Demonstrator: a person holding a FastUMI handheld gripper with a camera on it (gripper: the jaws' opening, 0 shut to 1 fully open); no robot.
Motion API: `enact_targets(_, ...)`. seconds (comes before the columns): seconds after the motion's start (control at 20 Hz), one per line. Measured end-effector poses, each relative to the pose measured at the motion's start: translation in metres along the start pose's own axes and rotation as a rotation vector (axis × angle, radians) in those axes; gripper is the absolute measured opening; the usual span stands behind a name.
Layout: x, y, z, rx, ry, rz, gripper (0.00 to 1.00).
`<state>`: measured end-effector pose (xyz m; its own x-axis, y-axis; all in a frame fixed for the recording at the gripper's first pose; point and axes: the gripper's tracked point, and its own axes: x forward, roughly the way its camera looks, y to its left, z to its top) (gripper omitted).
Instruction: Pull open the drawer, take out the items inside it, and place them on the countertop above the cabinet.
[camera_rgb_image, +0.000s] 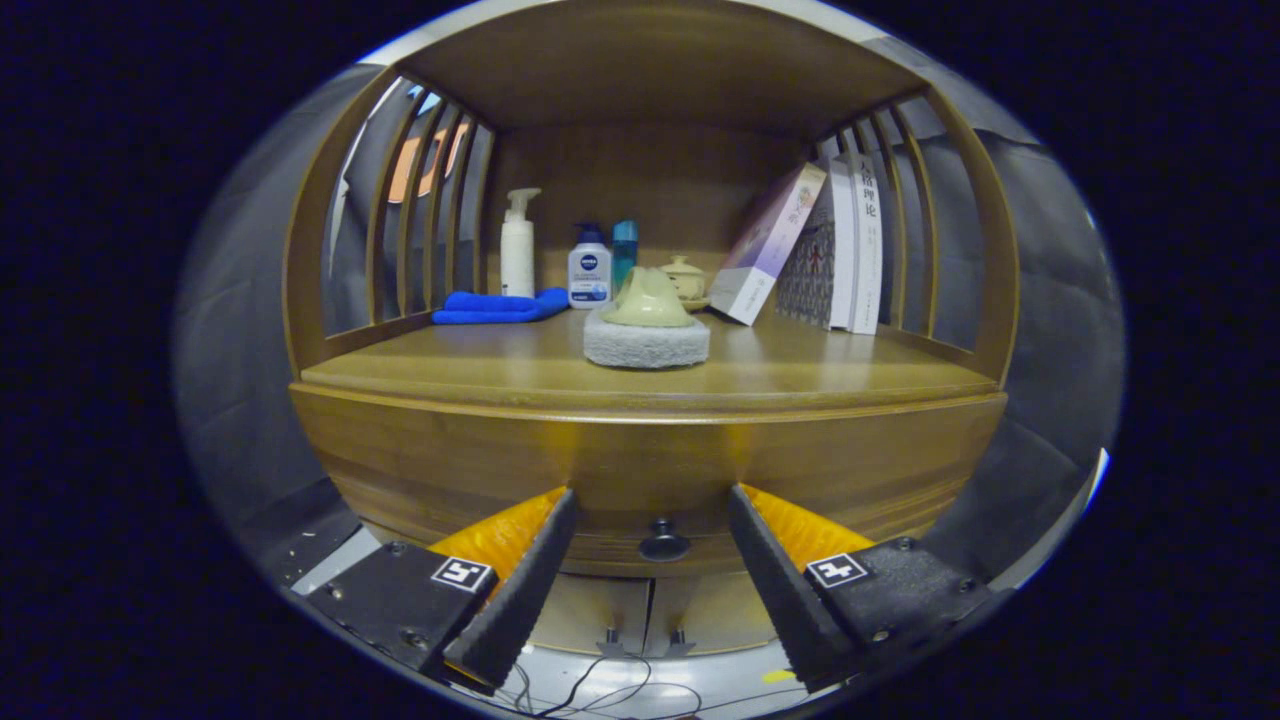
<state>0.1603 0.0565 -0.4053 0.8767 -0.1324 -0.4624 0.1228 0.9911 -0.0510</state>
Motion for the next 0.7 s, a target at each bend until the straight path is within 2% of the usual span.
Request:
enact_targets(0.3,-0.064,-0.004,0.063,0.012,-0.133,0.077,0.99)
enact_targets(0.5,-0.123,-0.007,0.109,-0.001,-0.210,0.146,0.99)
enact_targets(0.7,-0.175,-0.020,0.147,-0.007,-0.268,0.171,0.99)
